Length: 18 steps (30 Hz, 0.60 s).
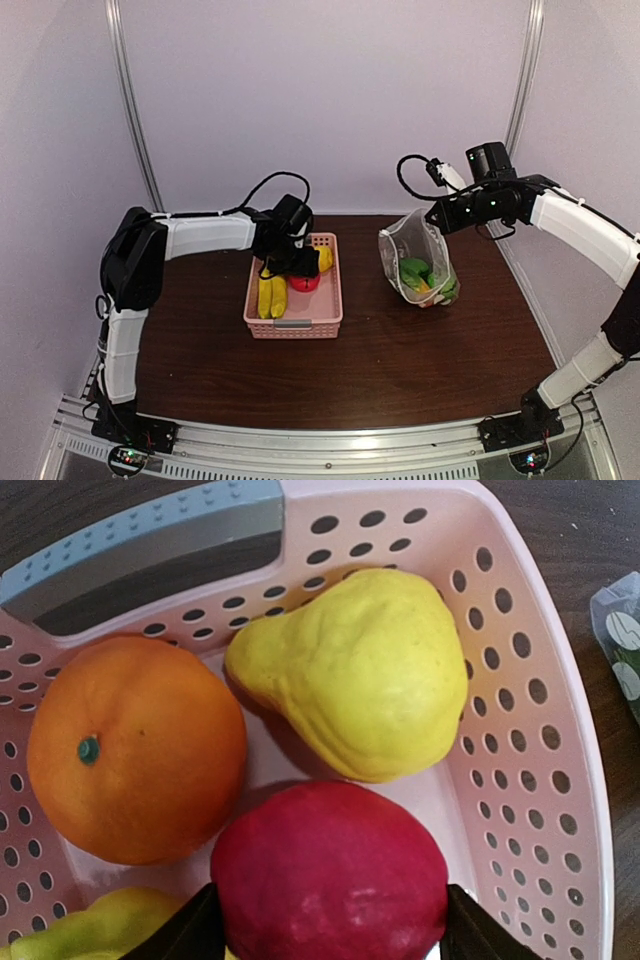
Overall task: Place the food in the zip-top bag and seal the zipper
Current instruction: Pick up the fake fruit from the bin, then place the fake fruit in the zipper food storage bag.
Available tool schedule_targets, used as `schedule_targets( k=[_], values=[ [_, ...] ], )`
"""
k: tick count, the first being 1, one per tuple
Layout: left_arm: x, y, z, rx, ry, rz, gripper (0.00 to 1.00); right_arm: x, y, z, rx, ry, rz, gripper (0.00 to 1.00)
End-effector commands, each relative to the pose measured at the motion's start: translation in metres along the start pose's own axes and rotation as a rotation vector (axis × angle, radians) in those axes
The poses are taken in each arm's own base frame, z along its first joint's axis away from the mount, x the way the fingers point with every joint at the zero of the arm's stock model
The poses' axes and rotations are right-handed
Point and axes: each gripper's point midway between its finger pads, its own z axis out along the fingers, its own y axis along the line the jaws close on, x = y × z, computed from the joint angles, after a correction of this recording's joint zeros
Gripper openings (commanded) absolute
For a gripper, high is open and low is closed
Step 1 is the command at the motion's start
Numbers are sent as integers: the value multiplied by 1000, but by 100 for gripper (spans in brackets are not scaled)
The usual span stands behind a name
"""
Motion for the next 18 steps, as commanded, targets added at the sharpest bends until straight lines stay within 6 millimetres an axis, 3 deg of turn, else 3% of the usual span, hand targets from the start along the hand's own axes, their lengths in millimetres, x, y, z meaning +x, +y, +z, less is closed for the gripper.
schedule_targets(
  k=[1,4,7,10,14,18],
  values=[
    [-25,-17,-57,90,-80,-27,55,-3,3,-5,-8,-17,-2,0],
    [-38,-33,-99,129,-153,-17,55,-3,4,-4,-10,-17,-2,0],
    [-45,-61,-132,255,-192,-2,54,-3,4,-2,-12,-16,1,0],
    [-53,-106,-168,457,-265,56,54,-5,5,-1,-16,-17,4,0],
    [-44,-184,-211,790,-333,212,54,-7,5,-1,-20,-18,10,0],
    [-32,-232,-218,938,-298,305,52,-8,7,-2,-30,-16,20,0]
  ],
)
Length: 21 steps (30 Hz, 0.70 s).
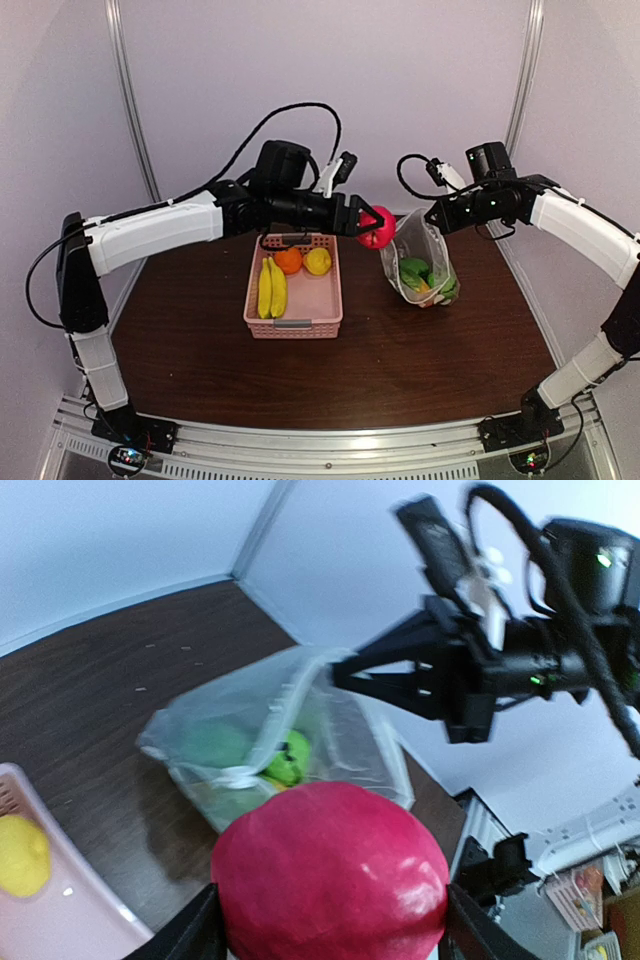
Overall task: Place the food in the zip-top bag and seal the zipper
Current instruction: Place the fake fruit in the zipper food storage bag.
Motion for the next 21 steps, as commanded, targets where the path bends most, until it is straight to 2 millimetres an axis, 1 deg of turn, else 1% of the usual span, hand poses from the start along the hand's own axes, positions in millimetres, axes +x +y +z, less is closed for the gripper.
schedule_targets(
  k=[1,3,4,7,9,13,14,16,19,21],
  values=[
    [8,-59,31,270,28,94,51,-8,6,-3,-25,-17,15,0],
    [12,-63,45,274,37,86,50,-10,7,-5,-28,-20,15,0],
    [14,-60,53,261,38,69,50,-11,7,-6,-29,-23,15,0],
    [17,-34,79,157,28,-26,47,-12,8,-6,-33,-25,14,0],
    [18,-18,93,91,23,-59,47,-12,9,-6,-44,-24,15,0],
    [20,2,112,30,-3,-116,48,-15,13,-10,-60,-32,40,0],
    [20,6,116,20,-8,-132,51,-15,14,-11,-64,-33,41,0],
    [21,13,124,0,-13,-164,63,-15,15,-11,-74,-35,44,0],
    [17,13,131,3,-25,-198,75,-15,16,-11,-80,-33,46,0],
    [11,9,132,25,-42,-218,81,-16,17,-11,-82,-31,47,0]
  ],
)
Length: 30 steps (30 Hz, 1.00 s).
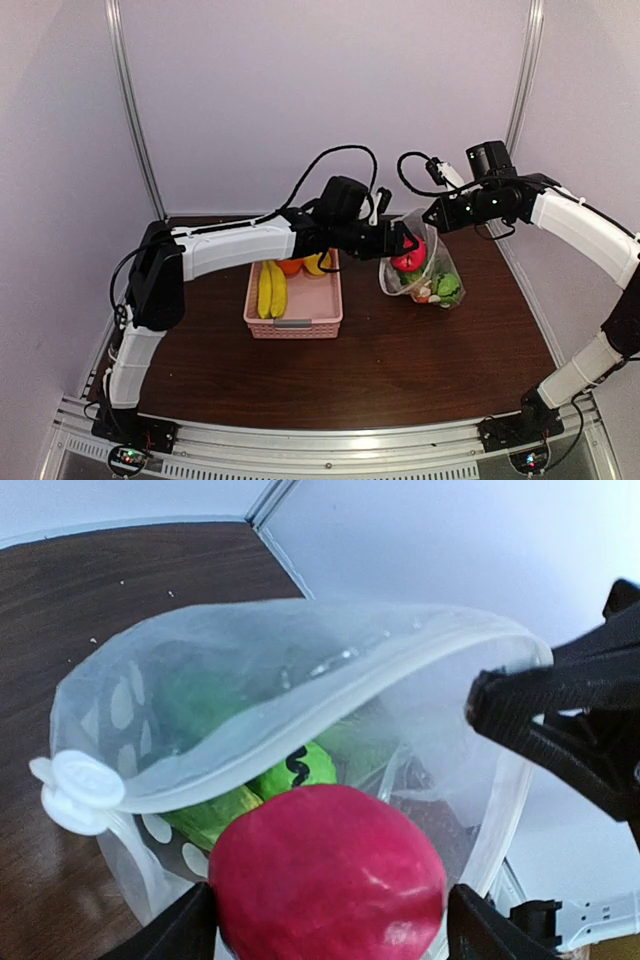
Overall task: Place the food in the zip-top bag and seal the zipper
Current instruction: Place the fake fruit in the zipper food storage bag, then pick up the fake fruit from the bin.
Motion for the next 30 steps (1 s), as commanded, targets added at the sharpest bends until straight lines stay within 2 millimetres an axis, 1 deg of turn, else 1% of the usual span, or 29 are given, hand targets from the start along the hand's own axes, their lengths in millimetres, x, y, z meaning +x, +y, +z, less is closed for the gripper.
schedule_targets(
  k=[1,5,8,11,12,14,15,17,19,22,23,25,26,27,30],
  values=[
    [-32,-17,-2,47,-100,-56,84,-14,8,-8,-31,-31,8,0],
    [-39,-20,-8,19,-89,-76,90,-15,8,-9,-32,-34,10,0],
    [-45,-35,-20,50,-79,-58,91,-14,7,-8,-30,-33,11,0],
    [-51,-65,-42,140,-76,19,91,-13,5,-7,-26,-33,13,0],
    [-54,-75,-54,165,-89,56,90,-13,4,-7,-25,-33,13,0],
    [-54,-80,-75,149,-102,115,89,-11,3,-7,-23,-33,16,0],
    [-54,-76,-84,112,-109,145,88,-12,3,-8,-23,-35,15,0],
    [-50,-58,-102,0,-108,194,88,-11,2,-8,-19,-37,13,0],
    [-43,-30,-116,-130,-92,224,87,-10,1,-8,-15,-40,10,0],
    [-27,22,-134,-328,-50,224,86,-9,1,-7,-19,-39,7,0],
    [-22,43,-140,-416,-39,221,86,-9,2,-7,-22,-39,6,0],
    [-4,82,-151,-579,33,206,86,-9,2,-6,-23,-37,6,0],
    [-1,96,-155,-640,44,194,87,-9,2,-6,-25,-35,7,0],
    [8,113,-162,-713,81,173,87,-9,2,-6,-25,-36,7,0],
    [21,151,-178,-896,92,128,90,-7,2,-5,-25,-32,6,0]
  ],
)
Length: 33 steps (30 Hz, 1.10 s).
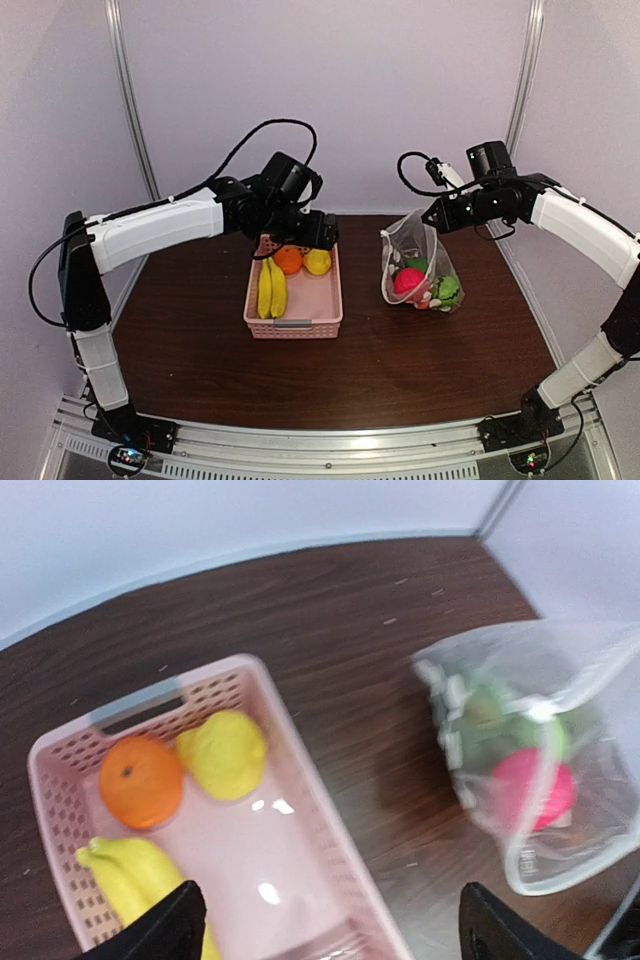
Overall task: Place the food in the zip-top bag and seal the zipper
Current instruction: Pick up the fake fruit from the bin.
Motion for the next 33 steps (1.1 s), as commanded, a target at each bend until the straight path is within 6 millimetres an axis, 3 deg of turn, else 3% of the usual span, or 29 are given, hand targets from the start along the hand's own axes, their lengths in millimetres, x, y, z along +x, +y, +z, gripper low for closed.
schedule_targets(
  k=[1,5,16,26,30,33],
  values=[
    [64,91,17,-423,155,7,91,-8,1,-4,-11,-34,-11,0],
    [80,119,31,-499,189,-45,91,-6,1,-1,-17,-27,-7,0],
    [116,156,65,-608,326,-47,90,-5,2,0,-23,-22,-12,0],
    [152,158,95,-552,418,-78,88,-5,5,4,-44,-14,-5,0],
    [155,152,103,-509,422,-91,85,-5,4,3,-41,-13,-7,0],
    [149,147,102,-492,410,-90,77,-4,4,3,-40,-12,-6,0]
  ],
)
